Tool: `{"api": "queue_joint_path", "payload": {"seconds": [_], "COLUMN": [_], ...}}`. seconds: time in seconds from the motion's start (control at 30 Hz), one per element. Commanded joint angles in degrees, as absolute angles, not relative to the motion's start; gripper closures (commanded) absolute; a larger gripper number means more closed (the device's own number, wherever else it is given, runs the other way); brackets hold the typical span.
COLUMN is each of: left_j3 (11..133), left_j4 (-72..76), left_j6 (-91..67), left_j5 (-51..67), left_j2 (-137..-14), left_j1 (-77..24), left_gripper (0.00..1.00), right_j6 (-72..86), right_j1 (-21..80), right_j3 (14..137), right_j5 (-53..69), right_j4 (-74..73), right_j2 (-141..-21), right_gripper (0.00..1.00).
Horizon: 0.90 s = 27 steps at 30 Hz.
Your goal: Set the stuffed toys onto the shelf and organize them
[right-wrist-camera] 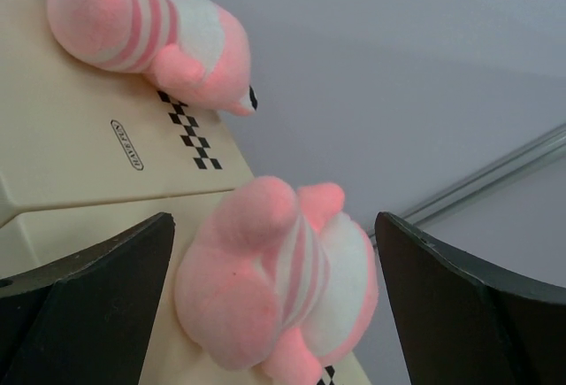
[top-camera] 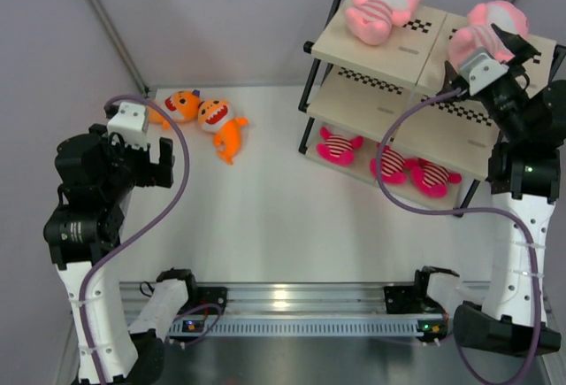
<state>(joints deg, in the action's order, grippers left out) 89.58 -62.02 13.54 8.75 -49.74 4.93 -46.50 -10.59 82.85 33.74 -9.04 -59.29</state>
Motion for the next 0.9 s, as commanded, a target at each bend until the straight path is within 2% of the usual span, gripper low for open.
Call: {"api": "queue_joint_path", "payload": {"seconds": [0.0,0.07,0.33,0.43,0.53,0.7,0.87], "left_j3": [87.1,85.4,71.1,68.5,70.4,81.6,96.7], "left_j4": [-61.1,-61.2,-61.1,-60.8,-56.4,-48.2,-42.8], "left_j6": [14.4,15.3,23.0,24.0,22.4,17.8,11.2], "left_j5": [9.8,9.8,7.6,7.7,7.6,-1.4,-3.9], "left_j2": [-49.1,-49.3,-53.6,-60.5,-65.6,-81.9,-100.9], "left_j1": [4.9,4.9,4.9,4.8,4.5,-1.6,-3.6], "left_gripper": [0.01,0.02,0.07,0.09,0.09,0.08,0.03], "right_j6": [-42.7,-41.4,-35.7,-36.3,-36.3,-39.2,-39.4], "right_j1": [-11.1,-9.9,-1.4,9.6,15.5,30.0,39.5], "right_j3": [83.8,86.5,98.6,104.5,105.0,102.6,94.9], "right_j5": [36.4,36.8,32.8,27.0,21.5,10.0,10.3], "right_j4": [-2.8,-3.2,-10.1,-15.9,-15.6,-13.6,-5.2], "right_j2": [-56.7,-56.4,-59.4,-63.2,-65.4,-69.3,-69.1], "right_gripper": [0.03,0.01,0.01,0.01,0.0,0.01,0.01]}}
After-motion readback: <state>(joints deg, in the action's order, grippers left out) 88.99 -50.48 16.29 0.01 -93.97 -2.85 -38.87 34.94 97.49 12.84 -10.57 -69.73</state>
